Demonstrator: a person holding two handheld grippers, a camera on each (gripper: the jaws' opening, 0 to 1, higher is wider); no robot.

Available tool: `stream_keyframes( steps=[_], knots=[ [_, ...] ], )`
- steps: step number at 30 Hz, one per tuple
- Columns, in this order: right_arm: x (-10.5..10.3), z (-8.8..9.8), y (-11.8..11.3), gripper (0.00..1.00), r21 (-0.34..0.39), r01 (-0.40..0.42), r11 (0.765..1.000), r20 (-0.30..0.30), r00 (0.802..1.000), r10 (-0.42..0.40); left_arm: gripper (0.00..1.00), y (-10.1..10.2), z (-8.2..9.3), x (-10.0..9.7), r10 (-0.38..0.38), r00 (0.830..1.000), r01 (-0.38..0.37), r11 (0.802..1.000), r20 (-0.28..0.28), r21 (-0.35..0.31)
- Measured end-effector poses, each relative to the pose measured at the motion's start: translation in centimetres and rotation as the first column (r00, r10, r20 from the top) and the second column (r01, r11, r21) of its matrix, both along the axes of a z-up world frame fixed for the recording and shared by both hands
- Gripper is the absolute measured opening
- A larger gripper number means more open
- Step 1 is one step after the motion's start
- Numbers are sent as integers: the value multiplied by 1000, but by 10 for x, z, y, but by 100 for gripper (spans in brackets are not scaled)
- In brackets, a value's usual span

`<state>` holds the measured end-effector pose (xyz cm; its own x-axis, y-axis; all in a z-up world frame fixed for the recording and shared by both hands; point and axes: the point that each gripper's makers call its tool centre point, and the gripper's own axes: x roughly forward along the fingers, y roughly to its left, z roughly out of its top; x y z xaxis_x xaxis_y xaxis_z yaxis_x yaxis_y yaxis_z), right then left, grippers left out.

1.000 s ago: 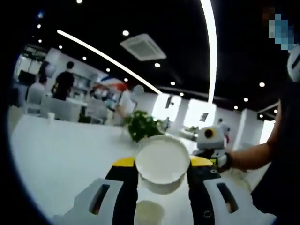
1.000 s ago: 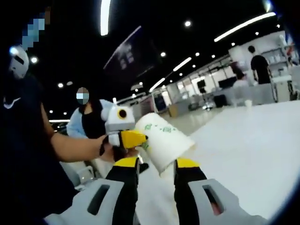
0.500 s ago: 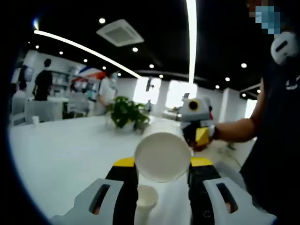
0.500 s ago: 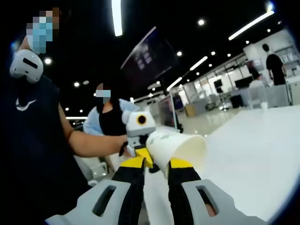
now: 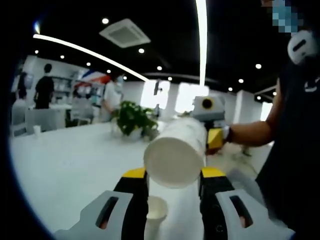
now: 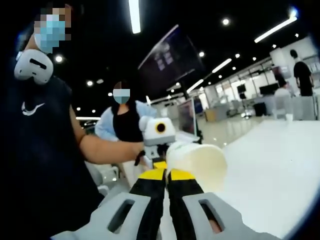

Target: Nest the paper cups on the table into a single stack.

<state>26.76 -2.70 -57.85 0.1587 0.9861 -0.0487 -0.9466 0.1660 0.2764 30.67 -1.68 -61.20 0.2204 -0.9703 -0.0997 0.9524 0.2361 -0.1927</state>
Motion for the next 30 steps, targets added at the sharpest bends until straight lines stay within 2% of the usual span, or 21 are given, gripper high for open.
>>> stream_keyframes(
  steps=[3,7,9,11,12,13,14,16,17,20,23,26,30],
  knots=[
    [1,1,1,0,-35,8,999,27,1000,-7,38,0,0,0,10,1000,-10,1000,6,12],
    [8,0,-1,0,-106,42,994,74,997,-34,48,2,-1,4,41,999,-42,999,27,33],
    [11,-4,-5,0,-177,58,983,56,997,-49,55,6,-6,10,72,996,-76,995,50,65],
    [13,-3,-7,0,-219,69,973,99,994,-48,65,12,-13,16,122,991,-127,986,52,108],
    [12,-3,-9,0,-242,74,968,79,995,-56,73,16,-17,20,157,987,-158,980,21,121],
    [12,0,-9,0,-239,78,968,85,995,-59,83,18,-21,22,175,985,-174,976,0,128],
    [12,3,-10,0,-245,88,966,97,993,-66,88,22,-25,25,197,980,-196,969,12,149],
    [15,7,-14,0,-266,112,957,126,989,-81,92,30,-30,29,224,974,-228,956,45,186],
    [17,10,-16,0,-282,132,950,158,983,-90,93,35,-31,32,251,966,-258,946,63,194],
    [19,17,-18,0,-305,144,942,174,980,-93,98,51,-32,38,328,940,-341,919,99,195],
    [20,23,-20,0,-339,153,928,194,977,-90,98,65,-34,41,379,921,-389,902,91,185],
    [25,26,-24,0,-382,172,908,222,971,-91,98,77,-39,42,399,912,-410,889,92,205],
    [26,34,-25,0,-400,177,899,237,968,-85,98,88,-45,43,425,898,-440,868,114,229]
  ],
)
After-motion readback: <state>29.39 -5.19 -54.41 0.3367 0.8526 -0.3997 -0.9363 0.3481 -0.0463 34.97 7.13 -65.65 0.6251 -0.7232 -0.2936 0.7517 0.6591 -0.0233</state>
